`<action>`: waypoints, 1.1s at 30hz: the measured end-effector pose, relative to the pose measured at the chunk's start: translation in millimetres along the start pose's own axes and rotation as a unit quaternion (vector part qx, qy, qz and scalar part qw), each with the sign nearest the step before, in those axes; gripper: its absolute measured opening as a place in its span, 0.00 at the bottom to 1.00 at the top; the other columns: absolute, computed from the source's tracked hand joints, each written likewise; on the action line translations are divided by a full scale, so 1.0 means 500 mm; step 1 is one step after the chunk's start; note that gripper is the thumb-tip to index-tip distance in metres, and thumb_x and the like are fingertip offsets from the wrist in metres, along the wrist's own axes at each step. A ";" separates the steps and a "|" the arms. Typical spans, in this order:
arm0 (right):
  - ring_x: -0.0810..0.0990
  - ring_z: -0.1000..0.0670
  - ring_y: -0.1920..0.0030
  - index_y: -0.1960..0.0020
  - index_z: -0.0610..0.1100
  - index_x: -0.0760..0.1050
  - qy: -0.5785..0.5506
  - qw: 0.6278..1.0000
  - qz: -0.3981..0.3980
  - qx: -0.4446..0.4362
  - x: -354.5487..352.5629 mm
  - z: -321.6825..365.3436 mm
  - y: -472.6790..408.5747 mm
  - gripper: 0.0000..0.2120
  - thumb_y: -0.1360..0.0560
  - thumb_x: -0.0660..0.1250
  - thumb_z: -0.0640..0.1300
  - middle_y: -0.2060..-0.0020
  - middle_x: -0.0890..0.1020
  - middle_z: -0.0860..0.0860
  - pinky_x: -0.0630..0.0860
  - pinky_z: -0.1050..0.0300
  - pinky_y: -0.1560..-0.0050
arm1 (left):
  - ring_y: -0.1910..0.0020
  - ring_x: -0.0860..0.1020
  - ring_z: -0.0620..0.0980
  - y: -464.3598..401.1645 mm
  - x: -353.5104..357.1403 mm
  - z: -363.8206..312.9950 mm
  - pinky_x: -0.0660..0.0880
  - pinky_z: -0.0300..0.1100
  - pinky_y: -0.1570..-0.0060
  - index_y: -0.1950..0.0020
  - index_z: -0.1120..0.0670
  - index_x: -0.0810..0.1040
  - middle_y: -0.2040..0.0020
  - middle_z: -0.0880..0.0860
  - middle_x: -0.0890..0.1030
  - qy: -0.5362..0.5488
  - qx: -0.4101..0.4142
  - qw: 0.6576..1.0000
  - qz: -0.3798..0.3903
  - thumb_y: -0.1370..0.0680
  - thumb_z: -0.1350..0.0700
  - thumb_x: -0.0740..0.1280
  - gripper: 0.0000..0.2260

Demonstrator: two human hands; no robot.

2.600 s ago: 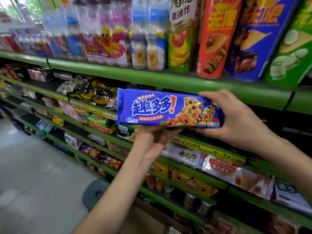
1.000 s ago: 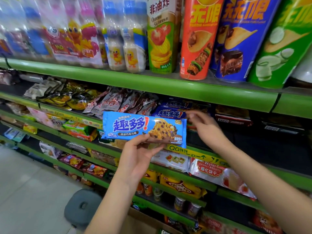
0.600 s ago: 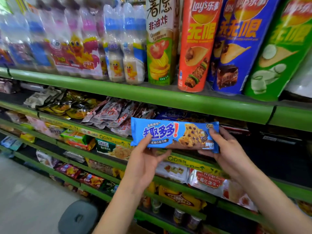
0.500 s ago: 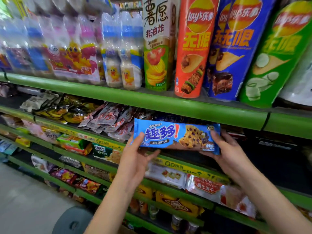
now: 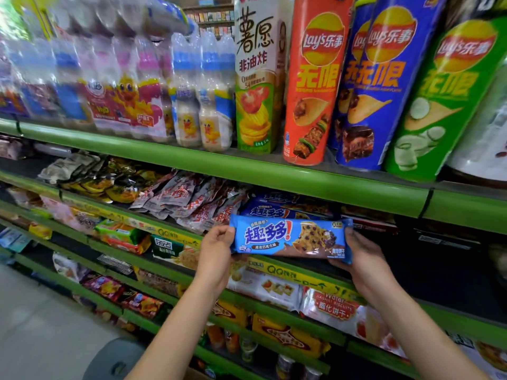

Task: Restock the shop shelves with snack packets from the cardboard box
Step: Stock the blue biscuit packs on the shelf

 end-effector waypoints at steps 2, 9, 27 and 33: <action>0.86 0.51 0.62 0.46 0.47 0.79 0.012 1.000 -0.016 -0.004 0.006 -0.003 0.001 0.10 0.17 0.60 0.49 0.59 0.87 0.50 0.80 0.58 0.69 | 0.60 0.84 0.50 -0.003 -0.004 0.006 0.81 0.50 0.60 0.49 0.56 0.76 0.57 0.54 0.86 -0.001 -0.001 1.000 -0.005 0.15 0.57 0.60 0.07; 0.86 0.54 0.65 0.50 0.50 0.78 0.010 1.000 -0.007 0.002 0.007 -0.004 0.006 0.09 0.17 0.60 0.49 0.64 0.87 0.53 0.81 0.59 0.70 | 0.57 0.84 0.52 -0.008 -0.010 0.015 0.82 0.51 0.59 0.47 0.57 0.76 0.54 0.55 0.85 0.012 -0.001 1.000 -0.002 0.15 0.57 0.59 0.08; 0.87 0.49 0.58 0.45 0.49 0.77 0.001 1.000 0.012 0.029 -0.001 -0.008 0.009 0.09 0.16 0.59 0.48 0.54 0.87 0.49 0.82 0.55 0.68 | 0.62 0.82 0.49 -0.019 -0.011 0.006 0.78 0.49 0.64 0.53 0.54 0.74 0.61 0.51 0.84 0.057 0.013 0.998 0.017 0.16 0.59 0.59 0.08; 0.87 0.51 0.58 0.44 0.49 0.78 0.008 0.999 0.024 0.029 -0.003 -0.008 0.009 0.10 0.16 0.59 0.48 0.55 0.88 0.50 0.82 0.55 0.67 | 0.61 0.82 0.49 -0.021 -0.012 0.005 0.78 0.51 0.62 0.53 0.54 0.74 0.61 0.50 0.85 0.056 0.013 0.998 0.016 0.16 0.58 0.59 0.08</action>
Point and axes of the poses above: each hand's wrist, its own y-axis away from the middle knuckle, its own x-axis out of the palm, z = x × y, the point moved 2 cm from there along -y, towards the middle knuckle
